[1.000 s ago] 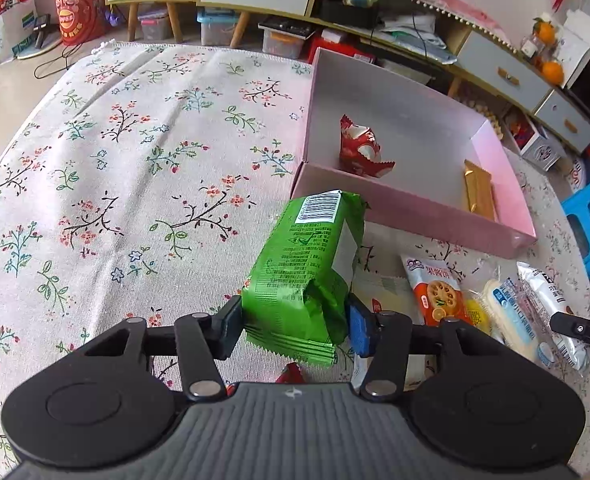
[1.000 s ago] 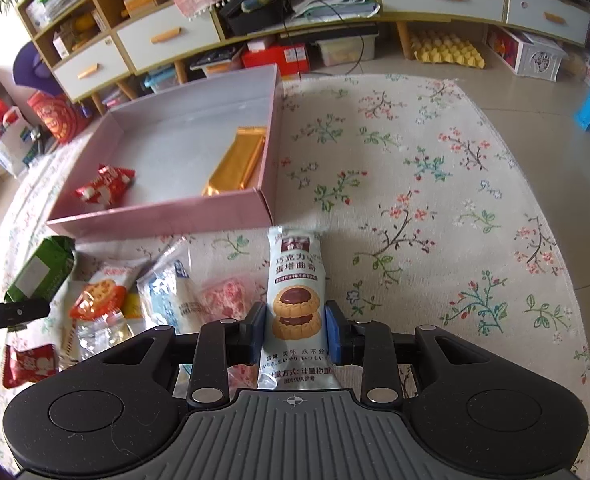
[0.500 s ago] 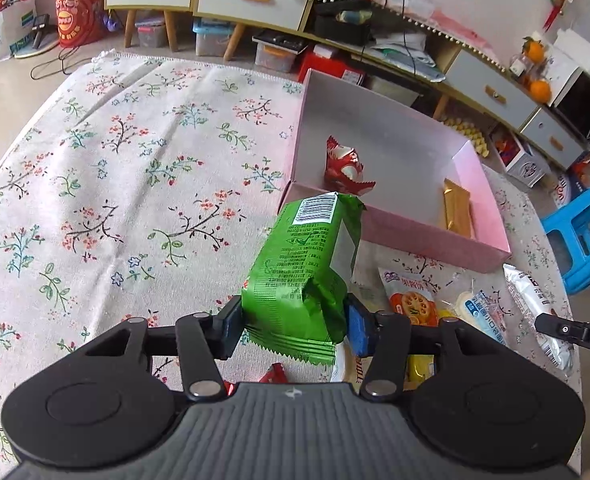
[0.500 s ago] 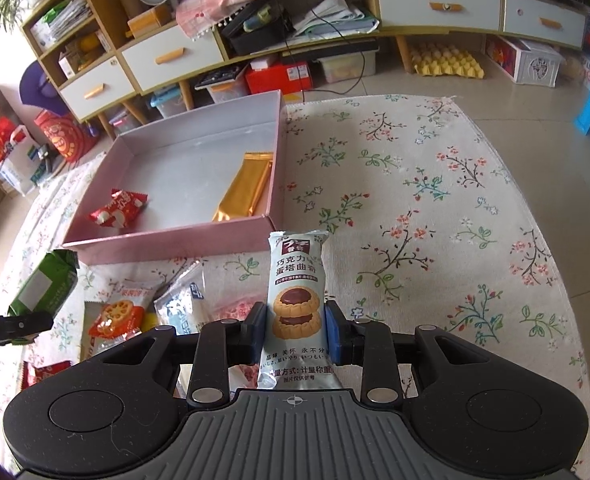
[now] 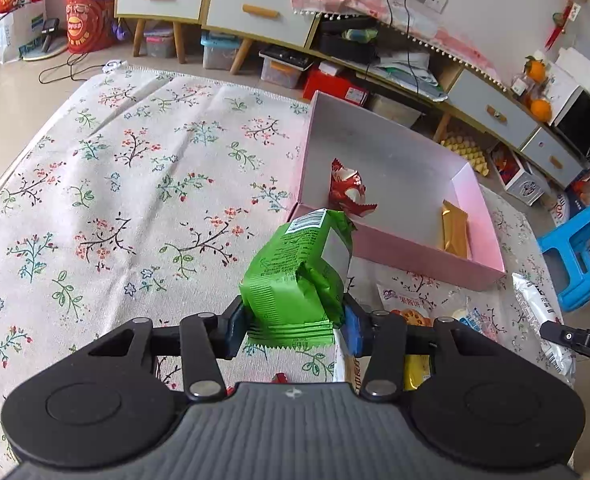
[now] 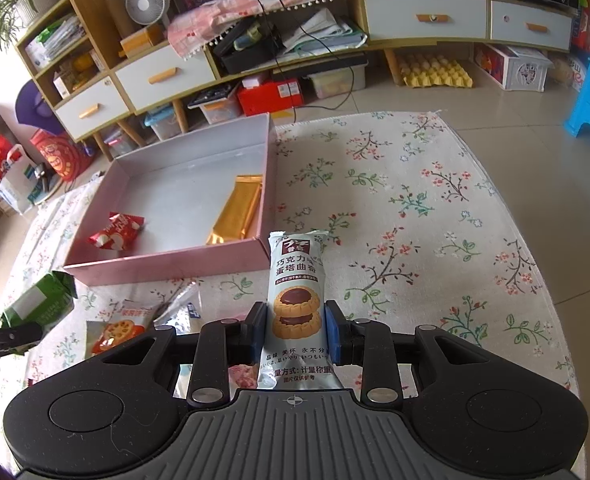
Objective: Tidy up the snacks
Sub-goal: 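Lower both held snacks into the pink box and open both tools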
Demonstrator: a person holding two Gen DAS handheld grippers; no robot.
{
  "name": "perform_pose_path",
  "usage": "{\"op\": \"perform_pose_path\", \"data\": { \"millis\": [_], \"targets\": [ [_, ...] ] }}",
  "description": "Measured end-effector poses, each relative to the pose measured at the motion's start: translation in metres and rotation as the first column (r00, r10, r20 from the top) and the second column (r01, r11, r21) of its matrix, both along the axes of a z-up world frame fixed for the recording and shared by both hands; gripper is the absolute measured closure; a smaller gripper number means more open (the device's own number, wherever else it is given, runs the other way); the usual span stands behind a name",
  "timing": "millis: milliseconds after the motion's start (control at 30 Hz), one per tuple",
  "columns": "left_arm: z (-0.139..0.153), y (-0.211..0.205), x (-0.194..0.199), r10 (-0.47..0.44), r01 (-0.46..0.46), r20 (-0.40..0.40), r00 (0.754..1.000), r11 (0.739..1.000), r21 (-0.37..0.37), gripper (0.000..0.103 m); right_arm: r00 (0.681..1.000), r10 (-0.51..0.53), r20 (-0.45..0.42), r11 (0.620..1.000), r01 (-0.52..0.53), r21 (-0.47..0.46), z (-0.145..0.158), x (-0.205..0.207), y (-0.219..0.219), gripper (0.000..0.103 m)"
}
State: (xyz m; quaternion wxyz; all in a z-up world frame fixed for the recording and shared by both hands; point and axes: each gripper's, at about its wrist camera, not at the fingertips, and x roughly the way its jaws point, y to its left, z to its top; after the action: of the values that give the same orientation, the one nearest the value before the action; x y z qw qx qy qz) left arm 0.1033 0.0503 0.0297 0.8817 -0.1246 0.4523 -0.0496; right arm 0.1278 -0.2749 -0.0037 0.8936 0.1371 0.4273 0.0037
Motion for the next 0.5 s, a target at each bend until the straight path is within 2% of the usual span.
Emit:
{"op": "perform_pose_path", "data": {
  "millis": [100,167,367,500],
  "targets": [
    [0.003,0.003,-0.001,0.004,-0.003,0.016,1.000,1.000,-0.023,0.059,1.000,0.000,0.006,1.000,0.000,0.004,0.001,0.000,0.000,0.074],
    [0.006,0.001,-0.003,0.005,-0.005,0.034,0.999,1.000,-0.005,0.059,1.000,-0.006,0.012,1.000,0.006,0.005,0.002,-0.001,-0.001,0.074],
    [0.016,-0.009,-0.008,-0.005,-0.007,0.108,0.994,0.994,0.105,0.059,0.999,-0.019,0.037,1.000,0.019,0.013,0.006,-0.001,-0.003,0.074],
    [0.024,-0.021,-0.010,-0.034,-0.007,0.175,0.984,0.973,0.229,0.060,0.999,-0.019,0.047,1.000,0.019,0.014,0.008,-0.001,-0.003,0.074]
  ]
}}
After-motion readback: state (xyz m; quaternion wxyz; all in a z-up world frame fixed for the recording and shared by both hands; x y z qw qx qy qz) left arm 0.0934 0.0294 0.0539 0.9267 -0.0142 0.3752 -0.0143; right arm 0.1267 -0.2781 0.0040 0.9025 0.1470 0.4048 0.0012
